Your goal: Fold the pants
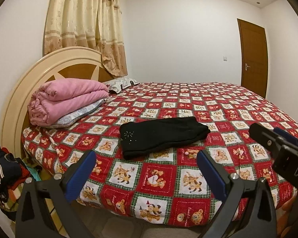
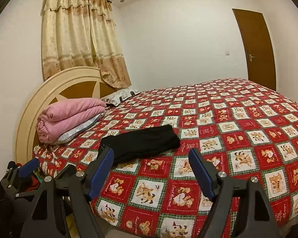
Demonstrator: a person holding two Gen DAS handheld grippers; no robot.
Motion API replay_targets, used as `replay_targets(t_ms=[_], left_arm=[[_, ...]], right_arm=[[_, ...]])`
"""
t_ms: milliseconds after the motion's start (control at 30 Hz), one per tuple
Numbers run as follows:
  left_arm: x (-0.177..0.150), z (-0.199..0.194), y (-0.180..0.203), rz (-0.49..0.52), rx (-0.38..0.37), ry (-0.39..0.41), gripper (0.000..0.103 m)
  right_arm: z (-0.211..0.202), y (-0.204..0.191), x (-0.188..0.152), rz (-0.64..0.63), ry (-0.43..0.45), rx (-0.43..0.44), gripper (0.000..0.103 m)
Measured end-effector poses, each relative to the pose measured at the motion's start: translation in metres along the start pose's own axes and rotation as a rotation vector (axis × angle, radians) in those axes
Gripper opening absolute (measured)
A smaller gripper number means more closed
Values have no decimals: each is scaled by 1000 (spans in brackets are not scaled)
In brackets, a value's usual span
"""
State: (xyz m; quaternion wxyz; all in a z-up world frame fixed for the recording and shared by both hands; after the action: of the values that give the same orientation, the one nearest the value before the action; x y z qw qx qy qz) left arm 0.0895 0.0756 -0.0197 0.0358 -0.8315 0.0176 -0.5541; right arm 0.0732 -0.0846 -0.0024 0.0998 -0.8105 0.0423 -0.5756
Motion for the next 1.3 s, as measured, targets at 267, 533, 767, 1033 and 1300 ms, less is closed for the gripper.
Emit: replay_targets(t_ms=[267, 533, 767, 1033, 1300], left_arm=[[6, -8, -4, -5, 25, 40, 103], [7, -11, -2, 1, 30, 49, 103], [7, -11, -3, 3, 32, 44, 103], [7, -10, -5, -4, 32, 39, 103], [8, -11, -6, -3, 38, 43, 103]], right_arm=[[-1, -7, -2, -18, -1, 10, 80], [-1, -5, -2, -13, 2, 9, 80], [-1, -6, -4, -15, -5, 9, 80], [-1, -6, -4, -14, -6, 10, 80], [-1, -6, -4, -15, -5, 11, 80]])
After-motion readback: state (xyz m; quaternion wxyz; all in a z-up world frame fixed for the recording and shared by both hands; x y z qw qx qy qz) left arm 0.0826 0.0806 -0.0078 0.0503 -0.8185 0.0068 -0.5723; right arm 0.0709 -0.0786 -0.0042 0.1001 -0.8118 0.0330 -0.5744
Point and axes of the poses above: each gripper's, at about its wrist camera, not at the fingertips, and z roughly the way its jaws point, y to its right, x to its top, the point moved 10 cm from there along z, roughly the way its jaws point, and after that the axes turned 2 degrees about x, right-handed, at the moved point
